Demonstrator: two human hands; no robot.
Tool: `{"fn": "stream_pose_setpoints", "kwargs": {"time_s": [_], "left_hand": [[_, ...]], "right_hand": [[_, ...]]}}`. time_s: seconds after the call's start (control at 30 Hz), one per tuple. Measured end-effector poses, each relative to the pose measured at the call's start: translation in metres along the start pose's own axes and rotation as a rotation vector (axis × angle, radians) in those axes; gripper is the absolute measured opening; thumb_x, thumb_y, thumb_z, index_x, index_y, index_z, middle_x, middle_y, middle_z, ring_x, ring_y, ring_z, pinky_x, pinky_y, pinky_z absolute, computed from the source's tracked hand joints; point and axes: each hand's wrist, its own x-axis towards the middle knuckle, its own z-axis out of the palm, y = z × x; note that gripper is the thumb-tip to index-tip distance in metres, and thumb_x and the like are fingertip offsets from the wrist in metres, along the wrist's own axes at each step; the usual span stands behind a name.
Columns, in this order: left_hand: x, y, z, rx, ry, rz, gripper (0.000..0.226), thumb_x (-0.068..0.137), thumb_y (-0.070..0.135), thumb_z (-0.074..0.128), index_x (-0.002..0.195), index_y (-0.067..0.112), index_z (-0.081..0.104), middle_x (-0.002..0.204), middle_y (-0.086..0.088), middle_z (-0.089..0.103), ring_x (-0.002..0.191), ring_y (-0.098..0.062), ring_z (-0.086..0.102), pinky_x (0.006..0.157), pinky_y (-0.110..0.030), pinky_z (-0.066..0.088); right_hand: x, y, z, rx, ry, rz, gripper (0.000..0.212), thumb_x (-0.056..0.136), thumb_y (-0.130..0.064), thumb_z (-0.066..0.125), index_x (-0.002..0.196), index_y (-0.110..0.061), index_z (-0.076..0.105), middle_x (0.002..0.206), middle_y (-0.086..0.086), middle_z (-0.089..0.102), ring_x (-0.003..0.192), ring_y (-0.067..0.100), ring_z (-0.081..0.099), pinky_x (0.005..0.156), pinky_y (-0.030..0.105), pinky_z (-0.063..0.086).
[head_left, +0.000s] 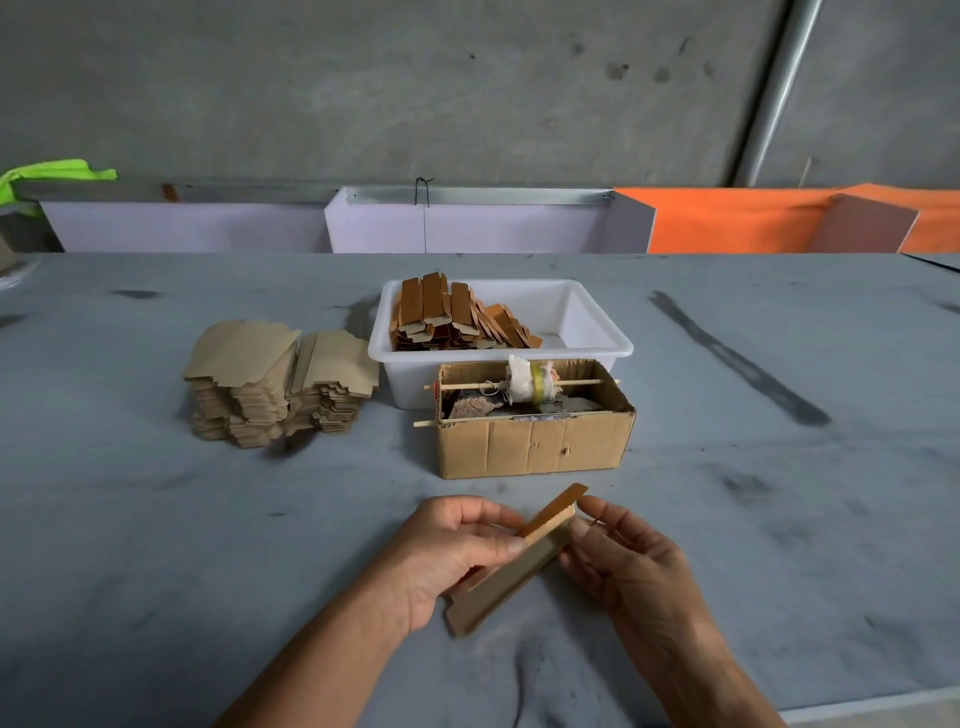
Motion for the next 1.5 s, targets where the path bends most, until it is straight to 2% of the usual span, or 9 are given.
{"fn": "stream_pose_setpoints", "kwargs": {"time_s": [0.33, 0.47, 0.63, 0.9, 1.03, 1.13, 1.2, 1.33, 1.5], "left_hand": [[0.006, 0.002, 0.002, 0.026, 0.069, 0.02, 0.027, 0.065, -0.009, 0.077, 0.078, 0.013, 0.068, 0.062, 0.005, 0.069, 0.064, -0.01, 0.065, 0.056, -0.021, 0.049], [0.006, 0.006, -0.001, -0.012, 0.034, 0.041, 0.027, 0.065, -0.012, 0.075, 0.077, 0.01, 0.067, 0.061, 0.001, 0.069, 0.057, -0.009, 0.065, 0.051, -0.021, 0.05], [0.006, 0.008, 0.001, 0.0, 0.022, 0.06, 0.026, 0.066, -0.012, 0.075, 0.077, 0.01, 0.066, 0.061, 0.0, 0.068, 0.057, -0.011, 0.065, 0.051, -0.021, 0.05], [0.005, 0.008, 0.004, 0.035, 0.013, 0.095, 0.025, 0.07, -0.01, 0.073, 0.091, 0.003, 0.067, 0.081, -0.014, 0.07, 0.066, -0.016, 0.067, 0.057, -0.024, 0.056], [0.002, 0.008, 0.004, 0.014, 0.034, 0.11, 0.025, 0.07, 0.008, 0.079, 0.093, 0.008, 0.068, 0.089, -0.014, 0.072, 0.07, -0.015, 0.067, 0.055, -0.021, 0.054], [-0.002, 0.004, 0.006, 0.108, 0.053, 0.093, 0.037, 0.065, 0.004, 0.083, 0.096, 0.012, 0.065, 0.086, -0.011, 0.072, 0.06, -0.015, 0.066, 0.048, -0.022, 0.049], [-0.002, 0.002, 0.007, 0.111, 0.098, 0.075, 0.034, 0.067, -0.002, 0.079, 0.095, 0.011, 0.064, 0.077, -0.007, 0.071, 0.052, -0.014, 0.063, 0.046, -0.022, 0.046], [0.003, 0.002, 0.001, -0.031, 0.18, 0.037, 0.028, 0.071, -0.009, 0.073, 0.091, 0.007, 0.063, 0.062, -0.006, 0.066, 0.046, -0.014, 0.057, 0.044, -0.019, 0.045], [0.005, 0.004, -0.002, -0.064, 0.218, 0.03, 0.031, 0.073, -0.012, 0.07, 0.096, 0.006, 0.063, 0.063, -0.007, 0.062, 0.046, -0.012, 0.057, 0.042, -0.018, 0.045]], "right_hand": [[0.0, -0.001, 0.001, 0.083, -0.124, 0.046, 0.019, 0.068, 0.003, 0.064, 0.084, 0.003, 0.074, 0.09, 0.019, 0.072, 0.076, 0.022, 0.071, 0.061, 0.023, 0.056], [0.0, -0.001, 0.0, 0.125, -0.141, 0.105, 0.026, 0.066, 0.012, 0.059, 0.088, 0.008, 0.072, 0.095, 0.025, 0.07, 0.082, 0.028, 0.071, 0.066, 0.028, 0.059], [-0.003, 0.0, 0.006, 0.046, -0.135, 0.13, 0.016, 0.065, 0.005, 0.063, 0.075, -0.002, 0.075, 0.081, 0.017, 0.072, 0.063, 0.018, 0.069, 0.053, 0.024, 0.057], [-0.002, 0.004, 0.016, -0.134, -0.009, 0.042, 0.005, 0.071, -0.006, 0.068, 0.07, -0.001, 0.066, 0.057, 0.01, 0.063, 0.046, 0.012, 0.058, 0.04, 0.019, 0.048], [-0.001, 0.004, 0.017, -0.148, 0.073, -0.001, 0.024, 0.08, -0.004, 0.066, 0.056, -0.01, 0.065, 0.053, 0.008, 0.059, 0.043, 0.012, 0.051, 0.041, 0.018, 0.044], [-0.001, 0.005, 0.015, -0.154, 0.104, -0.018, 0.039, 0.082, -0.004, 0.065, 0.044, -0.014, 0.06, 0.051, 0.008, 0.056, 0.045, 0.014, 0.048, 0.046, 0.022, 0.04], [0.0, 0.004, 0.014, -0.157, 0.117, -0.004, 0.035, 0.082, -0.003, 0.065, 0.049, -0.012, 0.057, 0.048, 0.006, 0.055, 0.049, 0.016, 0.049, 0.049, 0.025, 0.038], [-0.005, -0.002, 0.014, -0.111, 0.126, 0.057, 0.014, 0.077, 0.006, 0.066, 0.07, -0.004, 0.059, 0.056, 0.009, 0.062, 0.047, 0.015, 0.059, 0.038, 0.019, 0.043], [-0.008, -0.005, 0.014, -0.132, 0.137, 0.099, 0.016, 0.074, 0.012, 0.066, 0.078, -0.003, 0.062, 0.064, 0.011, 0.069, 0.05, 0.016, 0.067, 0.035, 0.019, 0.043]]}}
